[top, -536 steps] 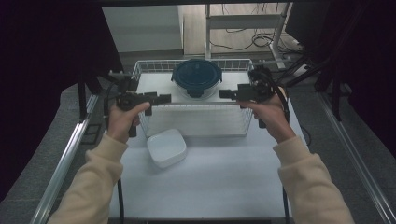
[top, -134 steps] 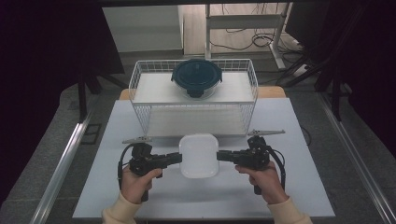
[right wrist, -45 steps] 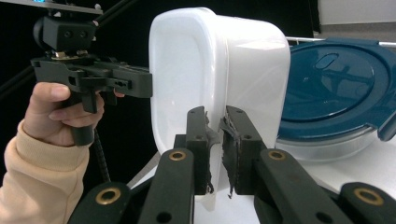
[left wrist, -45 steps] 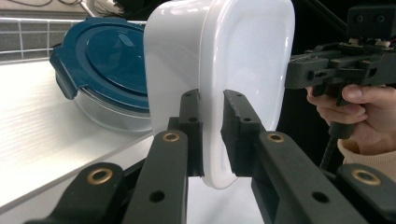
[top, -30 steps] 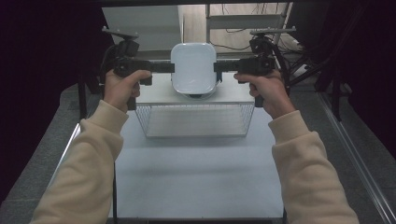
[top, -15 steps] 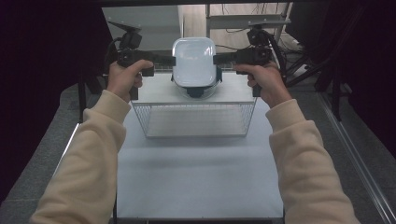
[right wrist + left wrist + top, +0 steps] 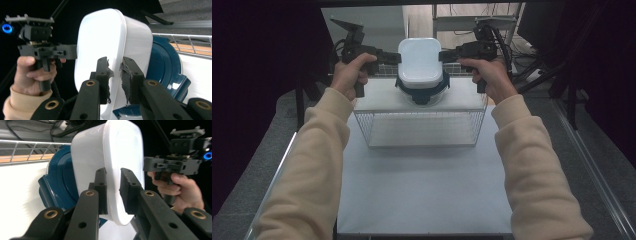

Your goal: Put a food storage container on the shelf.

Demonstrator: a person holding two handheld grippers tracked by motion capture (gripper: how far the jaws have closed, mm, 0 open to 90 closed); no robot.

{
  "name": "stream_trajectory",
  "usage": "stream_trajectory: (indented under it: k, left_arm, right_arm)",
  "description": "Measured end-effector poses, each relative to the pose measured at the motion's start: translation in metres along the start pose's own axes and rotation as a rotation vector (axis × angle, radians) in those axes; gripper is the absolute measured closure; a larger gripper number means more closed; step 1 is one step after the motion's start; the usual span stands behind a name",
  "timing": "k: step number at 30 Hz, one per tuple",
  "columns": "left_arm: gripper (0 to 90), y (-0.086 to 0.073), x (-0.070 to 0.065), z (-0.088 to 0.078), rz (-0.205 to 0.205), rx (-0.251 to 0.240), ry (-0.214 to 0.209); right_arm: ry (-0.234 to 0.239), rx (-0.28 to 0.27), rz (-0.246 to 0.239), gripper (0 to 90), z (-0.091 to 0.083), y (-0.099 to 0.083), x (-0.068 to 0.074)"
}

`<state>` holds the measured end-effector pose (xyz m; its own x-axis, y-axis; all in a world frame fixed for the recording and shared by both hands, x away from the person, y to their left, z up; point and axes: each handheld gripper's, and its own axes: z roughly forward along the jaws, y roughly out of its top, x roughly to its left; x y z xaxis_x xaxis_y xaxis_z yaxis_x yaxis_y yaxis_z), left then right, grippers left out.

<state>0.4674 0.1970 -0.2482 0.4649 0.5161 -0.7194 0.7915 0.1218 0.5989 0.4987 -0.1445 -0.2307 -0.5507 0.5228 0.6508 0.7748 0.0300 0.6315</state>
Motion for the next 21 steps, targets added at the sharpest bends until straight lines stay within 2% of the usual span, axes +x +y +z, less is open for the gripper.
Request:
stream_trajectory:
  k: [3, 9, 14, 19, 21]
  left_arm:
    - [75.3, 0.002, 0.007, 0.002, -0.032, -0.003, -0.023]
    - [71.8, 0.003, 0.017, 0.007, -0.069, -0.019, -0.032]
    - [69.2, 0.001, 0.025, 0.012, -0.096, -0.034, -0.045]
    - [66.6, -0.001, 0.024, 0.014, -0.076, -0.059, -0.035]
    - [59.0, -0.003, 0.023, 0.014, -0.060, -0.069, -0.012]
  right_arm:
    - [0.016, -0.006, 0.059, 74.2, 0.004, 0.003, -0.009]
    - [0.043, -0.023, 0.136, 73.4, 0.010, 0.004, -0.019]
    - [0.028, -0.012, 0.153, 70.6, 0.013, 0.003, -0.022]
    - [0.036, -0.024, 0.151, 69.9, 0.012, 0.001, -0.024]
    - [0.029, -0.027, 0.138, 61.8, 0.013, 0.000, -0.023]
